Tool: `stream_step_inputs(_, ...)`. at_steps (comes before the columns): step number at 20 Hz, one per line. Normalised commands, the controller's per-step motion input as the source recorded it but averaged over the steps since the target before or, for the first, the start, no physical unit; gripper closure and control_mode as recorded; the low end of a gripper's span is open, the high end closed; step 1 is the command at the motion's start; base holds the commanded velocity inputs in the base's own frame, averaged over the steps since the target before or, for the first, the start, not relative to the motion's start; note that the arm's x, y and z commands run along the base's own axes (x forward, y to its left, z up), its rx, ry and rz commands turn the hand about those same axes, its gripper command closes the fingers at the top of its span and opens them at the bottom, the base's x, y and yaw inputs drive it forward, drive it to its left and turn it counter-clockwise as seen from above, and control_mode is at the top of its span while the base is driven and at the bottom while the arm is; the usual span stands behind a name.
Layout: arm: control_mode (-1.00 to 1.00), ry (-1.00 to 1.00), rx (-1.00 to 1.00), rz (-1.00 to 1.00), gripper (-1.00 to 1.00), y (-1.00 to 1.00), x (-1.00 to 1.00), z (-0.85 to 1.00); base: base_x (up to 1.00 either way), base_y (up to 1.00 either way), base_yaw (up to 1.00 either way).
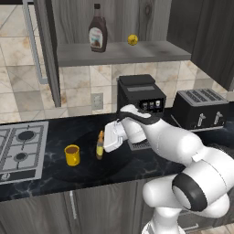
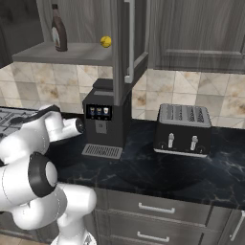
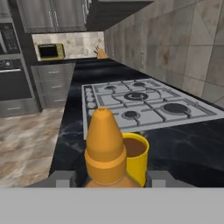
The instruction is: Pick the syrup bottle and honey bottle from the cabinet and place them next to the mug.
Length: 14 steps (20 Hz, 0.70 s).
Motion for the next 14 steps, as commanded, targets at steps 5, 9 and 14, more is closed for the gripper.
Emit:
stream_step_inputs(5,-1.00,0.00,0.00,0.00,1.00,0.23,0.15,0.00,0.00,0.00,0.00)
stream_step_inputs(9,-1.00,0.00,0.00,0.00,1.00,0.21,0.11,0.00,0.00,0.00,0.00)
stream_step_inputs(14,-1.00,0.00,0.00,0.00,1.00,0.10,0.03,-0.04,0.00,0.00,0.00)
